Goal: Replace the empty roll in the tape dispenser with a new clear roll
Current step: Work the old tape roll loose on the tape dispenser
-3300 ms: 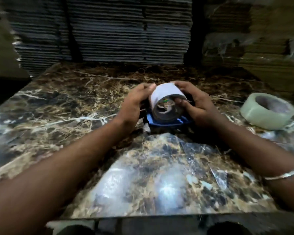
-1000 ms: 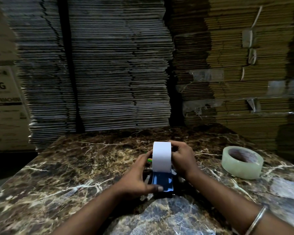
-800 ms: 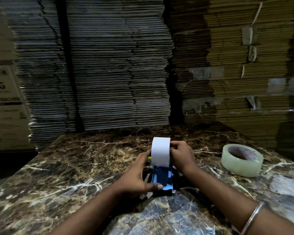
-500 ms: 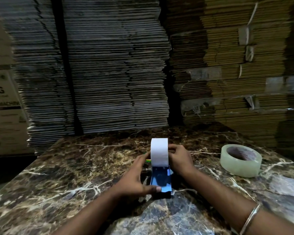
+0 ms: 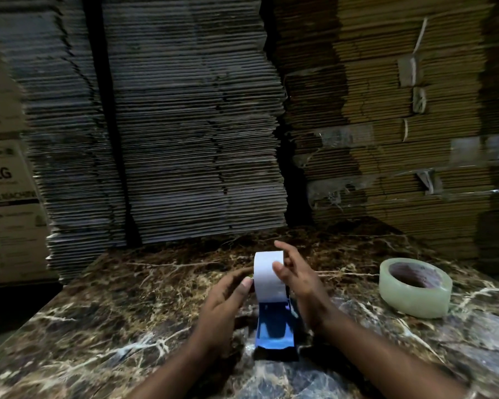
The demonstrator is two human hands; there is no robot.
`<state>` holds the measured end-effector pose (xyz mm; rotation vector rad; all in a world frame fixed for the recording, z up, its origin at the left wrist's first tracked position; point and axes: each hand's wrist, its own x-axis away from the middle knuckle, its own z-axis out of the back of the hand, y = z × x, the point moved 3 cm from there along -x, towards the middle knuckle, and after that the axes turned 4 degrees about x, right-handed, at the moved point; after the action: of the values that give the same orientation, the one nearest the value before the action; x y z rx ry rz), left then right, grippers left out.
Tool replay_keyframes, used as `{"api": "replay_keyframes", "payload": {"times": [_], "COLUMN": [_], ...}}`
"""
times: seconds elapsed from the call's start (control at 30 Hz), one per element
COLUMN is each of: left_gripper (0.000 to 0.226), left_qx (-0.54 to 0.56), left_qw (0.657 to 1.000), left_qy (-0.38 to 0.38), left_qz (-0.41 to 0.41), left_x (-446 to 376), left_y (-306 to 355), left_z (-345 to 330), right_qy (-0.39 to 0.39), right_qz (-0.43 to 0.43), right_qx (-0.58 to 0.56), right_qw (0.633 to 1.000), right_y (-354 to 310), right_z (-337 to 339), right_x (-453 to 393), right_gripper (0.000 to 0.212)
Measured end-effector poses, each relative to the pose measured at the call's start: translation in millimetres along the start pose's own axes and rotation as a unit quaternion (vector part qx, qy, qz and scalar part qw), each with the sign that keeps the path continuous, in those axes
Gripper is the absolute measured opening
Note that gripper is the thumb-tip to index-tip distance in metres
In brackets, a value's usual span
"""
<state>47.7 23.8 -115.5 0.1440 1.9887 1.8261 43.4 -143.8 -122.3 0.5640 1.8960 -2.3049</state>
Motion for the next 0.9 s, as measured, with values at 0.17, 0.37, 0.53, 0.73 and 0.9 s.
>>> {"api": "replay_keyframes", "payload": {"times": [0.17,0.37,0.53,0.73,0.9], "left_gripper": [0.023,0.022,0.022,0.023,0.027], "left_qx": [0.009,0.028,0.033,0.008,-0.068], "left_qw": [1.0,0.999,0.999,0.999,0.995], "left_qy": [-0.008,0.002,0.001,0.029,0.037], "left_qz": [-0.017,-0.028,-0.02,-0.042,-0.068], "left_x": [2,1,1,-1,3], "left_y": [9,8,8,3,1], "left_z": [-9,-10,-11,-9,-15], "right_qy": [-0.014,-0.035,-0.041,-0.035,0.013], "right_qz": [0.026,0.026,0.028,0.046,0.077], "right_qx": [0.057,0.021,-0.027,-0.088,-0.055], "right_qw": [0.998,0.999,0.998,0.994,0.995], "right_y": [6,5,3,-1,-1], "right_z": [-8,-6,4,16,23], "right_x": [-2,-2,-1,-3,-4], "right_gripper": [0.089,0.092,0.068,0.061,0.037]}}
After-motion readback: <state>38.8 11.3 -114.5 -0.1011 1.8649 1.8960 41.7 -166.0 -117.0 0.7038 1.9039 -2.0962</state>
